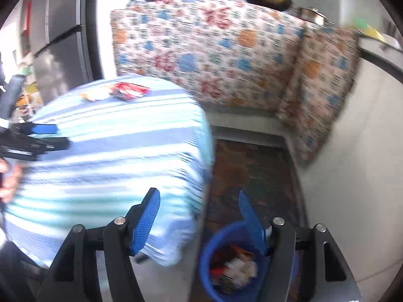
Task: Collect trash
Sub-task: 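Bring both tools back over the table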
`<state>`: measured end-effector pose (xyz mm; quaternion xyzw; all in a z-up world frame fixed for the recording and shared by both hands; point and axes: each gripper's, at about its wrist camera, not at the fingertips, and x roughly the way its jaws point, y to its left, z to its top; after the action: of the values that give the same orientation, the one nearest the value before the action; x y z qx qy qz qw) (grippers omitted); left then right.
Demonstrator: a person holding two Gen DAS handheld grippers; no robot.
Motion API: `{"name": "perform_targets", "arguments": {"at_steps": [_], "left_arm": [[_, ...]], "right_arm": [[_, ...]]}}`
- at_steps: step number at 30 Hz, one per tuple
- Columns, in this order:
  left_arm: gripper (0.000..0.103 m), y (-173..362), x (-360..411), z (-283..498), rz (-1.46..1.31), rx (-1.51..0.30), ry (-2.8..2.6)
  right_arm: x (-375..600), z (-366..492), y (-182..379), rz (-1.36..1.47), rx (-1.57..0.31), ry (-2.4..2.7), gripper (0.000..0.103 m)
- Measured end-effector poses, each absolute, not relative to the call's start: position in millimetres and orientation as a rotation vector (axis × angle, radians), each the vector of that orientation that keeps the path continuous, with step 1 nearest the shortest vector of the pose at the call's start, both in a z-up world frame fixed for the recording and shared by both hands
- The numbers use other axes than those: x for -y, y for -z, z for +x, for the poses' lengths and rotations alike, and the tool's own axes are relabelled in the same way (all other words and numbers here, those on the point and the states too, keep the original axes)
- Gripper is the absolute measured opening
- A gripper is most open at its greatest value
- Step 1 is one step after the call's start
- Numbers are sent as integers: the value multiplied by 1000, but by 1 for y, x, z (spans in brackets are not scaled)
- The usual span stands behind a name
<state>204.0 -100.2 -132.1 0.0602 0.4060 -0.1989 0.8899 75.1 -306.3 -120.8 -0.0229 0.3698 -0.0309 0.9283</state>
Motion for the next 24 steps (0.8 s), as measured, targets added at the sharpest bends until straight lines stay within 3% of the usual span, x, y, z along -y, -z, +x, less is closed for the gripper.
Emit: {"name": "perform_targets", "arguments": {"at_steps": [11, 24], "left_arm": [[97, 152, 42, 250, 95, -860, 287], [97, 166, 31, 269, 102, -925, 270]], "right_arm": [[185, 162, 133, -66, -831, -38, 68], [167, 200, 157, -64, -906, -14, 68]]}}
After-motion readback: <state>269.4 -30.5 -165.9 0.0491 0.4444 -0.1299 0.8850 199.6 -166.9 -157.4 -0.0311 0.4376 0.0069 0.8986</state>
